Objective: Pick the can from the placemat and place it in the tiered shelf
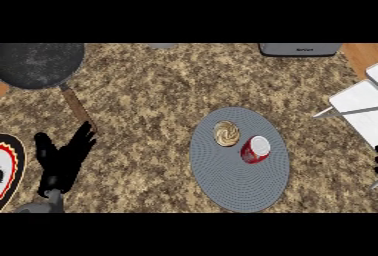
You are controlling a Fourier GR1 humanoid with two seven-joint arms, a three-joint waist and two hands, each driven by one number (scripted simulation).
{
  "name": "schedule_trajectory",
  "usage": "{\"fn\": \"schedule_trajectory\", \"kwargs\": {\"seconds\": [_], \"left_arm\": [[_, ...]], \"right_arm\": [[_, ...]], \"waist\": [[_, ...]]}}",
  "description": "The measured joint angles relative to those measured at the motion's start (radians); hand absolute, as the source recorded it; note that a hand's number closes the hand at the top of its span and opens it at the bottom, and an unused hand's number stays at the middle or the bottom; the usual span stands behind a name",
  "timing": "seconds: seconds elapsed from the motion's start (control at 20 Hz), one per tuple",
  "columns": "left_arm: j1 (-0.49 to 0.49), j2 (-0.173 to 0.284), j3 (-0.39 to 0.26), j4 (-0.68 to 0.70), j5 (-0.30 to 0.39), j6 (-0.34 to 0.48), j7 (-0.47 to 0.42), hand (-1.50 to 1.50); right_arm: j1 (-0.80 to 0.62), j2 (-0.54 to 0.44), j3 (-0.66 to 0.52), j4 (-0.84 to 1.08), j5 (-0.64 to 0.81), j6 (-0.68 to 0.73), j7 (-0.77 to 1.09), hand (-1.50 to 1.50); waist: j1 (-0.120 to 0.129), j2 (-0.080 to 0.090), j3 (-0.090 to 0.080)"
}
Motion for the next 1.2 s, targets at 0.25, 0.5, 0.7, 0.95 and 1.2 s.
{"fn": "schedule_trajectory", "kwargs": {"seconds": [0.25,0.5,0.7,0.95,1.2], "left_arm": [[-0.024,-0.004,0.001,0.008,-0.001,-0.011,0.019,0.00],[-0.040,-0.018,-0.010,0.008,-0.015,-0.008,0.034,0.00],[-0.066,-0.026,-0.010,0.023,-0.022,-0.004,0.047,0.00],[-0.060,-0.023,0.000,0.023,-0.019,-0.013,0.051,0.00],[-0.050,-0.023,0.011,0.023,-0.020,-0.018,0.043,0.00]], "right_arm": [[-0.161,-0.062,0.055,-0.062,0.083,0.003,0.345,-1.50],[-0.378,-0.057,0.144,0.028,0.209,0.022,0.527,-1.50],[-0.503,-0.014,0.225,0.124,0.296,0.052,0.599,-1.50],[-0.612,0.065,0.296,0.237,0.346,0.095,0.654,-1.50],[-0.682,0.134,0.342,0.340,0.378,0.127,0.674,-1.50]], "waist": [[0.019,0.004,-0.001],[0.033,0.007,-0.001],[0.036,0.007,-0.002],[0.032,0.005,-0.001],[0.024,0.003,0.000]]}}
